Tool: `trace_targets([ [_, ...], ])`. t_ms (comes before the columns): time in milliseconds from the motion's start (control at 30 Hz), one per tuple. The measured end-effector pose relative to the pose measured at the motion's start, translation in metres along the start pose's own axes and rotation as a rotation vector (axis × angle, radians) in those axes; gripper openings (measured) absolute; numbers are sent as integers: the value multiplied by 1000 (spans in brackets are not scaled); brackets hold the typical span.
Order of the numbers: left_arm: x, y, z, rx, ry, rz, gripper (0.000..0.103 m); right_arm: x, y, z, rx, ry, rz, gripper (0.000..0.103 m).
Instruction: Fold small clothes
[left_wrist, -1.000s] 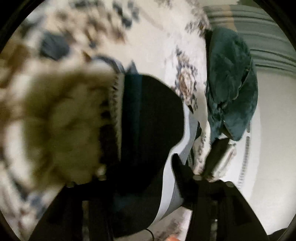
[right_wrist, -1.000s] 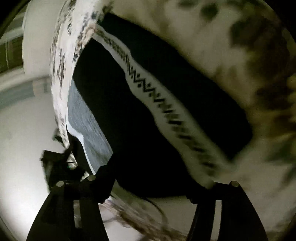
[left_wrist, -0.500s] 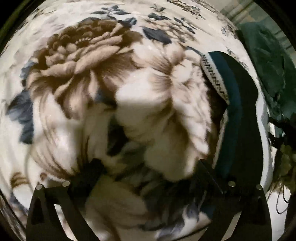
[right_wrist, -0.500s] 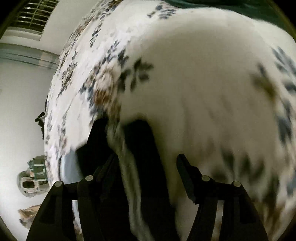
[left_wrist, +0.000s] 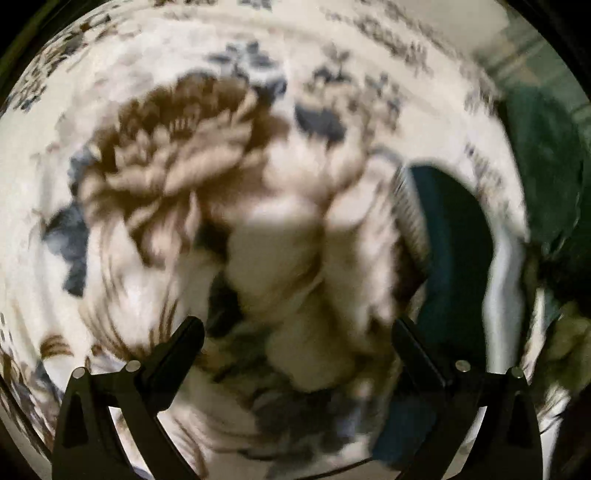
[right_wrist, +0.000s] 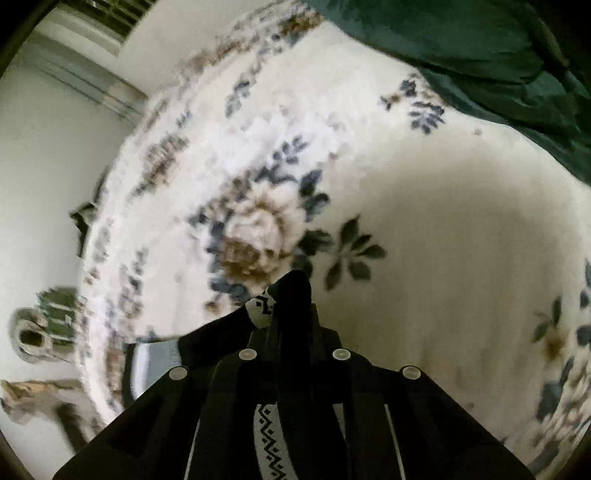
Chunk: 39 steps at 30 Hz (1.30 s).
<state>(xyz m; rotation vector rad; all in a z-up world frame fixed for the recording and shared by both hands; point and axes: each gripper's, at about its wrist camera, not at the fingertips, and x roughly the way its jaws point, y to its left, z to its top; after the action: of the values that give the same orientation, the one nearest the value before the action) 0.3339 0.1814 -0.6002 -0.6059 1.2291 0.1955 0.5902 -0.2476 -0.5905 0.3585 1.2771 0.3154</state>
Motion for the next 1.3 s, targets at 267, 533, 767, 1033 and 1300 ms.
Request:
trace_targets([
  [267,39,-49,47,56,55,-110,103,12,-46,-27,193,191,135,59],
  [533,60,-76,75,89,79,-187,23,18,-80,-123,325,291,272,53],
  [767,58,-95,84,227,132,-154,28,-26,-83,-166,440,114,227,15],
  [1033,16,-53,57,113,133,-154,34,-51,-90,-181,431,203,113,44],
  [1300,14,9,-28,48,222,21,58,-52,-85,-254,688,246,311,56],
])
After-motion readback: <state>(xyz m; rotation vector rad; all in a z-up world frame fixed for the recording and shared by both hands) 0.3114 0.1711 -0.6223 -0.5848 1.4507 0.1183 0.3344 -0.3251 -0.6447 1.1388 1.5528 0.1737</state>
